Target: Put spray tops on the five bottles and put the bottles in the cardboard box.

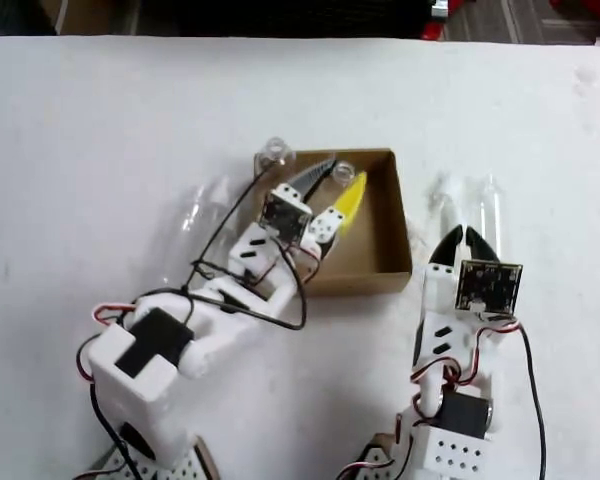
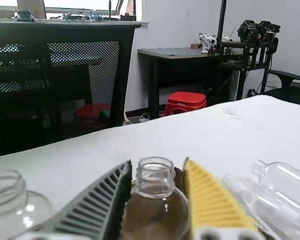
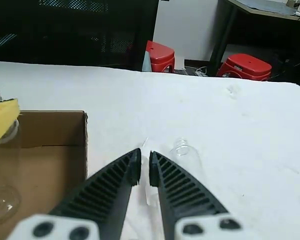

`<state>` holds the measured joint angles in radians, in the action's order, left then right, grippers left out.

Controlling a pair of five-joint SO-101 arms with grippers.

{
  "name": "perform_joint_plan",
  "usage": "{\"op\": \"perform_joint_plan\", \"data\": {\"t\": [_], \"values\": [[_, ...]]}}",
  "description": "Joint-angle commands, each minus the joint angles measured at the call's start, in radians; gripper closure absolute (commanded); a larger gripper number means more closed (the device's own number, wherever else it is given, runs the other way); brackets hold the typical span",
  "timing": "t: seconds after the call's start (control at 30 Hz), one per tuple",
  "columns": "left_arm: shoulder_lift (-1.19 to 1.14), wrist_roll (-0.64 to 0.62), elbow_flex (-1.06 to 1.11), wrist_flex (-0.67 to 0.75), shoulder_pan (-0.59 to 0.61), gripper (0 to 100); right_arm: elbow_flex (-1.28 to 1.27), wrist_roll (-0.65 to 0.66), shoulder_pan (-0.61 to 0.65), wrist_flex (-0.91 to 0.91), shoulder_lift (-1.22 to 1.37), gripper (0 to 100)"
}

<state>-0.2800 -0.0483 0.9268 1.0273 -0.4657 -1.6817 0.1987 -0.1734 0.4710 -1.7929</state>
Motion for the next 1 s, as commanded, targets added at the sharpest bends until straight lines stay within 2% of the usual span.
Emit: {"op": "perform_joint_plan", "data": {"t": [0.0, 0.2, 0.3, 0.53, 0.83, 0.97], "values": [[0.018, 0.008, 0.003, -0.003, 0.010, 81, -0.008, 0.005, -0.005, 0.001, 0.002, 98.1], [0.148, 0.003, 0.080, -0.003, 0.012, 83, -0.008, 0.005, -0.005, -0.002, 0.002, 98.1], [0.251, -0.060, 0.112, -0.031, 0.024, 83, -0.008, 0.005, -0.004, -0.002, 0.002, 98.1], [0.438, -0.201, 0.020, -0.385, 0.093, 83, -0.008, 0.012, 0.022, 0.001, 0.002, 98.1], [0.756, -0.284, 0.109, -0.499, 0.110, 83, -0.008, 0.011, 0.027, 0.002, 0.002, 98.1], [0.954, -0.325, 0.101, -0.756, 0.119, 83, -0.008, 0.012, 0.041, 0.005, 0.002, 98.1]]}}
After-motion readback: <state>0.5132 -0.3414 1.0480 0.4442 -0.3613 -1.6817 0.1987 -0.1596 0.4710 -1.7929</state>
